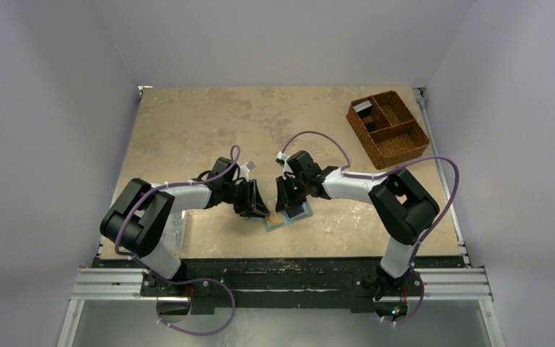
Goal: Put the credit cards into the card holder
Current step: Turn over the card slot in the card holder.
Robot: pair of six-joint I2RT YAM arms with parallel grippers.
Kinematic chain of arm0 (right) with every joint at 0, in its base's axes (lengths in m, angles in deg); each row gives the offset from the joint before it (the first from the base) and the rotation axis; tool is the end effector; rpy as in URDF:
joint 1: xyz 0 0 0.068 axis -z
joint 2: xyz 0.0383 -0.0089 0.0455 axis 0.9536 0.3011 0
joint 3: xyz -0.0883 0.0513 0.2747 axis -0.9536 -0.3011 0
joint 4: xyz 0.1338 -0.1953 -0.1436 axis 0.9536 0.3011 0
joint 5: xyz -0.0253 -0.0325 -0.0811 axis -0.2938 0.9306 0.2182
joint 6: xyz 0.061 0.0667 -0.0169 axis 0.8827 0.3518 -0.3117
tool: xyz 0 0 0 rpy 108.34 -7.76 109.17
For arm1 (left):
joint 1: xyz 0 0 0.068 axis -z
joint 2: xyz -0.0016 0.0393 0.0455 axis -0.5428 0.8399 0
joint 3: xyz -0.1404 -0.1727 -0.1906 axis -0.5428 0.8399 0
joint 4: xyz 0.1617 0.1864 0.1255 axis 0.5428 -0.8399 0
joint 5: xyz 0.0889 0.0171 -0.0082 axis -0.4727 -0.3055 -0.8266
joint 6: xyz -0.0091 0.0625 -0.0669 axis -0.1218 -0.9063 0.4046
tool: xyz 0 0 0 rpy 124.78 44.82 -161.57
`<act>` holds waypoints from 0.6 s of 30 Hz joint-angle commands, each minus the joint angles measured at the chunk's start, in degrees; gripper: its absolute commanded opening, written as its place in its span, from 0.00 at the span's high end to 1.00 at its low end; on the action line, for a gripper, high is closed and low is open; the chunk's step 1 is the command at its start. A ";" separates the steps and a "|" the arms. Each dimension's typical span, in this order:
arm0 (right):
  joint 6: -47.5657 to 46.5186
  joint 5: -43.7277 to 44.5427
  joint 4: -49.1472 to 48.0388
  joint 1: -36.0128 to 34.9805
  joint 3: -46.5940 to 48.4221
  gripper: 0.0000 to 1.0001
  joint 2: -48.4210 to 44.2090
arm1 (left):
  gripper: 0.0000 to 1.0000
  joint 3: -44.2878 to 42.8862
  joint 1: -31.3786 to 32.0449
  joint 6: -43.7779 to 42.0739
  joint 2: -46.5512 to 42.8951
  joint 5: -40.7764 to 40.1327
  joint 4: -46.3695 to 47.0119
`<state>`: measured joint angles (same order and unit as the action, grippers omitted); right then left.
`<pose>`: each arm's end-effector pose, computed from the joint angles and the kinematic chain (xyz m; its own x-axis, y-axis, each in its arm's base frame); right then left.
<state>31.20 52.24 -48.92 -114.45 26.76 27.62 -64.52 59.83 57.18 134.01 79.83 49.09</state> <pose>0.2741 0.2830 0.1211 -0.8840 -0.2363 -0.4035 -0.4280 0.7563 0.4948 0.2563 -0.1846 0.1051 -0.9882 -0.1173 -0.0986 -0.0052 0.6689 -0.7434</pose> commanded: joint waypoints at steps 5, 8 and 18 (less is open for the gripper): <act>0.73 -1.63 1.00 -0.83 -0.46 0.76 -0.39 | 0.72 -2.05 -0.42 0.05 -1.78 2.43 2.46; 1.43 -1.35 0.90 -0.50 -0.52 0.74 -1.30 | 0.73 -2.52 -0.42 0.20 -1.13 3.39 3.06; 1.27 -0.13 7.91 6.00 2.26 0.68 -11.87 | 0.70 -5.73 -0.20 0.53 0.36 5.54 3.98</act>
<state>32.81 51.49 -45.33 -112.14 26.65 22.94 -67.06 59.83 57.18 134.01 82.91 50.03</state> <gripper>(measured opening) 0.304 0.295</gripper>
